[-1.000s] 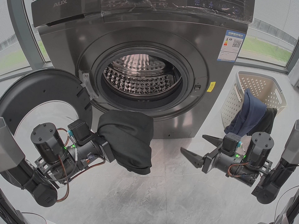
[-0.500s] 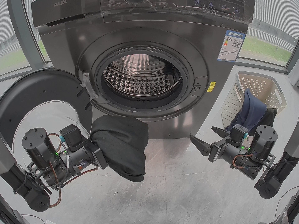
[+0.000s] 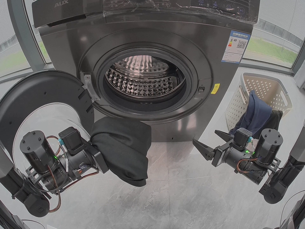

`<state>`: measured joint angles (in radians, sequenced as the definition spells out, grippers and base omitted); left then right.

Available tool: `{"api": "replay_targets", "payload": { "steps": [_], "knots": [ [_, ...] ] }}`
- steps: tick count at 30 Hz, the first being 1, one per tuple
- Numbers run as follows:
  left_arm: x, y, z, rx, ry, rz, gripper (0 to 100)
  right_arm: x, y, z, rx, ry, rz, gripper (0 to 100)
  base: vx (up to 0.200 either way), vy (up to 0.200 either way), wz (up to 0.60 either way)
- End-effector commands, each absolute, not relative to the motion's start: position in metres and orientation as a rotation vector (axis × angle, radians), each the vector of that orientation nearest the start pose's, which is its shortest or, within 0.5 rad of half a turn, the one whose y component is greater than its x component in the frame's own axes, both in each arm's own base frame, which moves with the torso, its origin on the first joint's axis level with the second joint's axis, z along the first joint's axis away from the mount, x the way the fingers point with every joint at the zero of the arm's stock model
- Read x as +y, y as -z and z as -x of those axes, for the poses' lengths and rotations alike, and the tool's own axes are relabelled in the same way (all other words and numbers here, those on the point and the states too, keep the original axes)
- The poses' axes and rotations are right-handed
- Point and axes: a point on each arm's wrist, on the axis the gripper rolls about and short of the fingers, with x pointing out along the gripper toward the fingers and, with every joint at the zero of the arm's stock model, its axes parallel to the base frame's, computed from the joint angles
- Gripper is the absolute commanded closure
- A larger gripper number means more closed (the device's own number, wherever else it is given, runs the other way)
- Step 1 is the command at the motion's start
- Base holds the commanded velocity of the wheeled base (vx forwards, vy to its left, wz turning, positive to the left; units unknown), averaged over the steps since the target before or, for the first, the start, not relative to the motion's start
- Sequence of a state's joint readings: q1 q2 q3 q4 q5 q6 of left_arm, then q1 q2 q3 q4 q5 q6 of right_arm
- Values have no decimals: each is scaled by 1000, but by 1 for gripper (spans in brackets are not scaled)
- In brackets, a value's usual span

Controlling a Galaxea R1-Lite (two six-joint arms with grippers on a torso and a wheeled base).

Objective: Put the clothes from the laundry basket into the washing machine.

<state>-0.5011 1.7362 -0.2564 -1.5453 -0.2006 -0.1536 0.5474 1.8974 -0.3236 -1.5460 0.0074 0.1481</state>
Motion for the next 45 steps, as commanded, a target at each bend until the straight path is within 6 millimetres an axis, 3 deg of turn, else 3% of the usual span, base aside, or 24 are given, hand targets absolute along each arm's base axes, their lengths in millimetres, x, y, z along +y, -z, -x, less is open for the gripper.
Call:
{"api": "replay_targets", "payload": {
  "steps": [1,19,32,38,45],
  "knots": [
    [-121,-135,-212,-14,705,159,100,143,-106,-233,69,-554,-136,0,200,0,0],
    [-123,-131,-209,7,719,154,100,147,-105,-229,77,-575,-135,0,200,0,0],
    [-139,-125,-204,32,772,137,100,155,-106,-222,78,-615,-136,0,0,0,0],
    [-165,-122,-225,7,732,150,100,163,-108,-213,81,-654,-146,0,0,0,0],
    [-198,-104,-278,-24,746,143,100,163,-111,-208,76,-669,-147,0,0,0,0]
  ]
}}
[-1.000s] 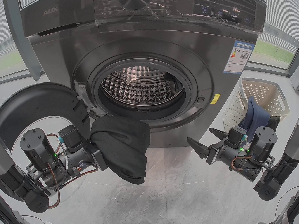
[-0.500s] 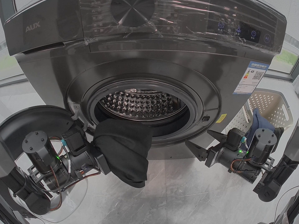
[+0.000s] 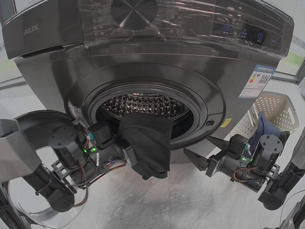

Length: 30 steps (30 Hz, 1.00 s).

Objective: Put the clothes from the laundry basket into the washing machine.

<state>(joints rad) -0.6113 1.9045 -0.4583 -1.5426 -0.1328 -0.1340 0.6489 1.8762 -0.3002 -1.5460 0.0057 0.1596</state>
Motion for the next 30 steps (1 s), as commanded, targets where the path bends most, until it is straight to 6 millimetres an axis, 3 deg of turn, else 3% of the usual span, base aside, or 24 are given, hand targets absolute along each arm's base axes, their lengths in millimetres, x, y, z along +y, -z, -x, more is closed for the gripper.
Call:
{"api": "replay_targets", "payload": {
  "steps": [1,9,17,24,30],
  "knots": [
    [-202,-97,-287,-18,741,143,100,164,-110,-206,81,-674,-146,0,0,0,0],
    [-226,-88,-329,-46,678,152,100,170,-108,-198,93,-709,-141,0,0,0,0],
    [-229,-95,-392,-92,567,163,100,170,-108,-198,93,-709,-141,0,0,0,0],
    [-236,-94,-413,-76,537,156,100,172,-108,-197,94,-718,-142,0,0,0,0],
    [-229,-104,-451,-116,463,171,100,173,-108,-196,92,-704,-144,0,0,0,0]
  ]
}}
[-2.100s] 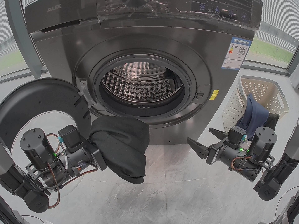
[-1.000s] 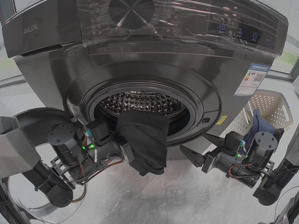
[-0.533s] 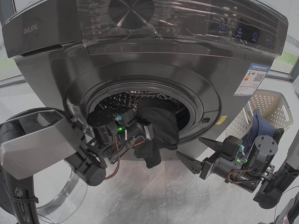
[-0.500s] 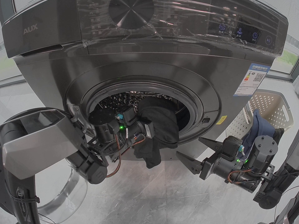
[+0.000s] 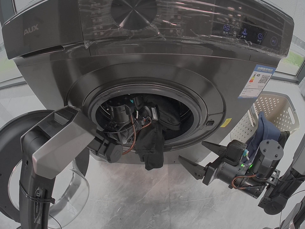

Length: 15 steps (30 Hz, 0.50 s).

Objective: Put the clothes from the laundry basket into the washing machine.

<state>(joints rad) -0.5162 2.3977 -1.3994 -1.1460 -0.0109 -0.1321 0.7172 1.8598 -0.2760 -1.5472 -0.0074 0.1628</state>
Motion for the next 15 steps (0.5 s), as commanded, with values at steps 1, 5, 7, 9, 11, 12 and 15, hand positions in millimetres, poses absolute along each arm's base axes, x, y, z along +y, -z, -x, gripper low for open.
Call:
{"api": "replay_targets", "payload": {
  "steps": [1,5,7,9,11,12,15],
  "knots": [
    [-226,-105,-456,-123,443,174,100,173,-108,-196,92,-704,-144,0,0,0,0],
    [-227,-111,-464,-137,425,188,100,173,-109,-196,90,-704,-145,0,0,0,0],
    [-228,-111,-462,-134,428,187,100,173,-109,-197,89,-706,-145,0,0,0,0],
    [-231,-109,-459,-124,433,187,0,173,-109,-197,89,-706,-145,0,0,0,0],
    [-231,-104,-456,-100,432,188,0,174,-109,-197,87,-706,-146,0,0,0,0],
    [-231,-106,-452,-88,433,186,0,174,-109,-197,87,-706,-146,0,0,0,0],
    [-234,-102,-434,-12,462,172,0,173,-109,-197,87,-705,-146,0,0,0,0]
  ]
}}
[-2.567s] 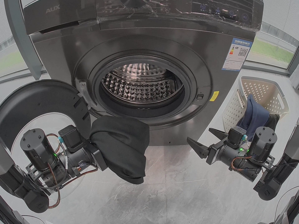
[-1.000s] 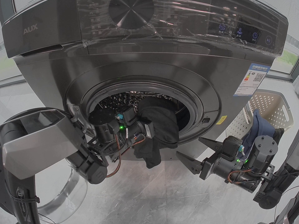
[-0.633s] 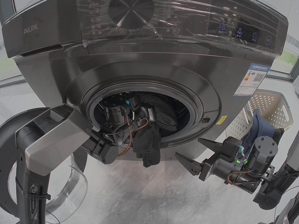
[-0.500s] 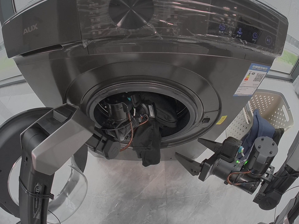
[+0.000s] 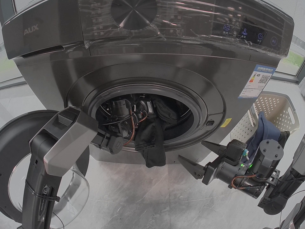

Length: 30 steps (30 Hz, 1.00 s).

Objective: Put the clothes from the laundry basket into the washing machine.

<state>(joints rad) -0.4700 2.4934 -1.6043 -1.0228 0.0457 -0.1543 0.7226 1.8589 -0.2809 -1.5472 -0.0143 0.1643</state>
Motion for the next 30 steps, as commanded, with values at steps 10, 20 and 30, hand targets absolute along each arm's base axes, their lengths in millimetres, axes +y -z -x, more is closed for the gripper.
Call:
{"api": "replay_targets", "payload": {
  "steps": [10,20,30],
  "knots": [
    [-246,-74,-405,149,550,125,0,174,-110,-197,83,-708,-147,0,0,0,0],
    [-257,-58,-427,136,538,133,100,175,-107,-197,93,-709,-143,0,0,0,0],
    [-254,-81,-473,-54,369,215,100,175,-107,-197,93,-709,-143,0,0,0,0]
  ]
}}
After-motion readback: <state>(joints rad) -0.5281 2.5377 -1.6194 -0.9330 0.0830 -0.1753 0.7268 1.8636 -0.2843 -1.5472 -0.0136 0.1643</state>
